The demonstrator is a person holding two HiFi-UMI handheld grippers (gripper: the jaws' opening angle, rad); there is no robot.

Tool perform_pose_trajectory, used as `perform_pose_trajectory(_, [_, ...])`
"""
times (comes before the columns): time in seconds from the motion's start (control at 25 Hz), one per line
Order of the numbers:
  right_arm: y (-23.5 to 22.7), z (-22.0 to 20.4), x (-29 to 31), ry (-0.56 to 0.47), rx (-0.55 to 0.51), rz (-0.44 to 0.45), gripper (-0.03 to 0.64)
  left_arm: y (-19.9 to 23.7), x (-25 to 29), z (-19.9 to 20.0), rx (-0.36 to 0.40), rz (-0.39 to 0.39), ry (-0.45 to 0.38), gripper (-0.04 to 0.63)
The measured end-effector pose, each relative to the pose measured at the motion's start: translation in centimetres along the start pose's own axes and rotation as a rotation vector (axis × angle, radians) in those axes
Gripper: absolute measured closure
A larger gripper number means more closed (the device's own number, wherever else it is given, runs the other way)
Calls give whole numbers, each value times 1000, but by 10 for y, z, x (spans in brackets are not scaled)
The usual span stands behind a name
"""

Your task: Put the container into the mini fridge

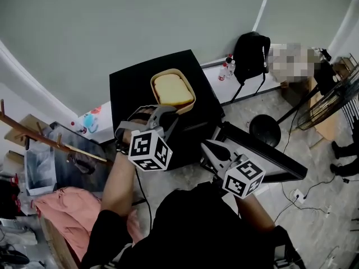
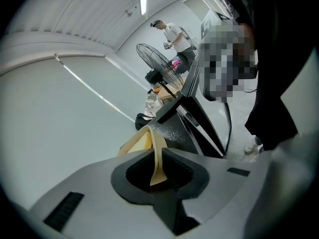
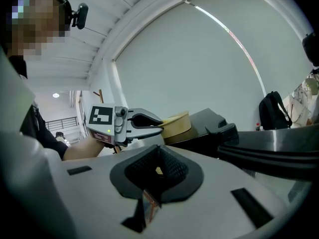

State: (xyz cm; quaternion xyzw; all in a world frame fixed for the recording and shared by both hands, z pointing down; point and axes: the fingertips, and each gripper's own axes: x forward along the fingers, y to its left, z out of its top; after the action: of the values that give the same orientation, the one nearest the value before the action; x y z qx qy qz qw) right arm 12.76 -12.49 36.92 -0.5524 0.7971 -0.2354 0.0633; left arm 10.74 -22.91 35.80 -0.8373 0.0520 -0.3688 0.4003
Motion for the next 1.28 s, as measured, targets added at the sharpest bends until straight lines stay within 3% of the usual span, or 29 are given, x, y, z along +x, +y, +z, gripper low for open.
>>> perform_pose_trajectory(0.44, [4, -14, 1, -22, 105, 1, 572, -35, -43, 19, -78, -16, -89, 540])
perform_pose_trajectory(0.52, [6, -14, 2, -41, 223, 52, 534, -42, -51, 23, -85, -11, -96, 540])
perform_pose_trajectory(0.6, [8, -11, 5, -62, 395, 122, 392, -47, -57, 26, -95, -7, -102, 541])
perform_pose_trajectory(0.68, [6, -5, 8, -84, 529, 175, 375, -51, -63, 29, -110, 2, -113, 541])
perform_pose_trajectory(0.88, [10, 3, 16, -108, 712, 259, 344, -63, -76, 34, -133, 23, -137, 543])
perform_pose_trajectory(1.04, [22, 8, 21, -116, 806, 343, 334, -73, -86, 38, -146, 23, -148, 543])
perform_pose_trajectory(1.28, [38, 7, 26, -84, 820, 395, 333, -92, -100, 44, -150, 8, -146, 548])
